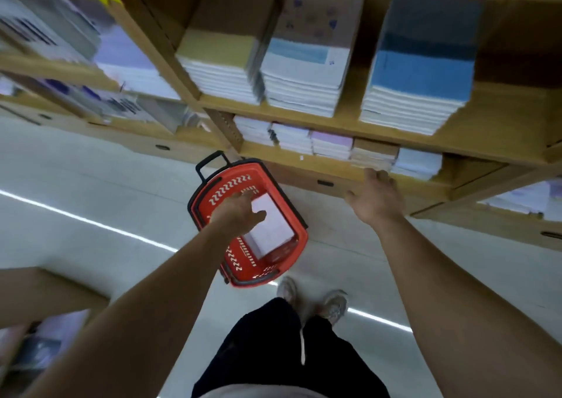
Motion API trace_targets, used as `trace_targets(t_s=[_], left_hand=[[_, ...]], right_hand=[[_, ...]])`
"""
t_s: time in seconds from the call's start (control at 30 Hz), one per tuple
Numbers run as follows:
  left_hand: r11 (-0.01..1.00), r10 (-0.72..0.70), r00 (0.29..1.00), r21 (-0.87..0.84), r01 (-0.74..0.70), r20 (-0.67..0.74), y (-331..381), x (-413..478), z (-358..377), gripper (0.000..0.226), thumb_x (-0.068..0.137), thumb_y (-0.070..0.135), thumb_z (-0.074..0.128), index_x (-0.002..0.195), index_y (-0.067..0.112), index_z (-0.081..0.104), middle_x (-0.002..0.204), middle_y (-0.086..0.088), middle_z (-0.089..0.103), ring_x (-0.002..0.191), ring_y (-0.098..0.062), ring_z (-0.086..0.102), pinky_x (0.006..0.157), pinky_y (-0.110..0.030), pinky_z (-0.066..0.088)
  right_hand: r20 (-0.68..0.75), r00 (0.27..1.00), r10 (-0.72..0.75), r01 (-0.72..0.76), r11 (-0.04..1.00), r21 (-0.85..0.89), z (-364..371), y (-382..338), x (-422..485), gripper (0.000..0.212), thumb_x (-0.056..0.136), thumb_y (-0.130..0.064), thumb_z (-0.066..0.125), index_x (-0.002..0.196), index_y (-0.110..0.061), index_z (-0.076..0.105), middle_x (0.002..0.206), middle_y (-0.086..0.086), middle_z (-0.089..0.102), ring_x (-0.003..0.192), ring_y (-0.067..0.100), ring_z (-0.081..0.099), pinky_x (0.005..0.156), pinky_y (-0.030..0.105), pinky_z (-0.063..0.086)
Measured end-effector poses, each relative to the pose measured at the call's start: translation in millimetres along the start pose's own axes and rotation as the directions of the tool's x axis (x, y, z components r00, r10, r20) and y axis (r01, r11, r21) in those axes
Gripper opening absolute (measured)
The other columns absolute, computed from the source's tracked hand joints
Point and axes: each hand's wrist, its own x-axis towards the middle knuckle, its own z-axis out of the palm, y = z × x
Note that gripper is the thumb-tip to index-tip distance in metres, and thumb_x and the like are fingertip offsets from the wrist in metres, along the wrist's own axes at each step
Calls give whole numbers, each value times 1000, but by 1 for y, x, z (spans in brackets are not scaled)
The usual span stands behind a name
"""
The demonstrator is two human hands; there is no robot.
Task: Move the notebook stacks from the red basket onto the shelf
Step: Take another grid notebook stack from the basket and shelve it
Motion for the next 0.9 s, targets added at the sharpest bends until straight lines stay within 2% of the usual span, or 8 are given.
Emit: trace_targets(t_s=[0.1, 0.17, 0.27, 0.37, 0.47, 0.6, 0.73, 0.9], left_hand=[[992, -66, 998, -112, 66, 7, -85, 11, 30, 71, 74, 81, 52, 132, 42, 40, 120, 2, 67, 99, -20, 70, 83, -47, 60], [982, -83, 996, -167, 85, 19, -119, 4, 38, 69, 74, 86, 47, 130, 46, 40, 120, 6, 68, 99, -18, 72, 83, -48, 61], [978, -106, 994, -176, 108, 20, -118, -37, 14, 67, 86, 75, 51, 141, 38, 41, 132, 0, 64, 110, -25, 68, 90, -46, 58], [965, -171, 985, -202, 170, 13, -151, -28, 24, 59, 93, 63, 55, 140, 27, 48, 135, -4, 63, 113, -28, 66, 89, -44, 55], [941, -206, 978, -269, 205, 28, -191, 1, 50, 58, 91, 63, 57, 133, 24, 53, 130, -5, 64, 111, -29, 65, 89, -43, 54], [916, -205, 973, -330, 228, 103, -235, 55, 99, 58, 80, 75, 51, 120, 32, 55, 116, 2, 67, 98, -25, 68, 83, -46, 58], [880, -182, 976, -424, 215, 117, -260, 111, 163, 75, 74, 89, 41, 128, 37, 46, 120, 4, 67, 102, -25, 69, 82, -50, 60], [809, -260, 952, -501, 307, 164, -266, 180, 231, 76, 79, 73, 51, 135, 22, 47, 124, -5, 63, 107, -30, 66, 87, -50, 58]], right_hand=[[50, 997, -55, 57, 997, -43, 25, -28, -15, 65, 94, -49, 62, 144, -12, 43, 143, 15, 47, 130, 36, 46, 101, 45, 45], [88, 992, -88, 95, 993, -74, 41, -47, -22, 65, 94, -47, 62, 145, -12, 42, 143, 15, 47, 130, 36, 45, 100, 45, 45], [165, 978, -131, 151, 982, -116, 68, -81, -25, 71, 92, -48, 63, 148, -12, 40, 148, 14, 44, 133, 35, 43, 103, 46, 44], [247, 954, -167, 208, 967, -147, 99, -122, -19, 77, 86, -53, 68, 148, -17, 40, 149, 11, 43, 134, 34, 43, 103, 46, 44], [293, 937, -191, 251, 951, -181, 138, -160, -5, 77, 85, -52, 70, 147, -17, 41, 145, 11, 45, 132, 34, 45, 101, 46, 45], [335, 918, -211, 306, 915, -263, 205, -190, 29, 75, 84, -51, 72, 144, -17, 44, 139, 13, 50, 127, 35, 49, 98, 47, 48], [402, 883, -241, 380, 871, -311, 279, -197, 74, 73, 87, -48, 71, 144, -12, 42, 142, 16, 48, 128, 38, 49, 98, 48, 46], [488, 830, -270, 444, 850, -285, 385, -177, 145, 76, 89, -44, 70, 151, -12, 40, 149, 14, 46, 134, 36, 47, 106, 44, 43]])
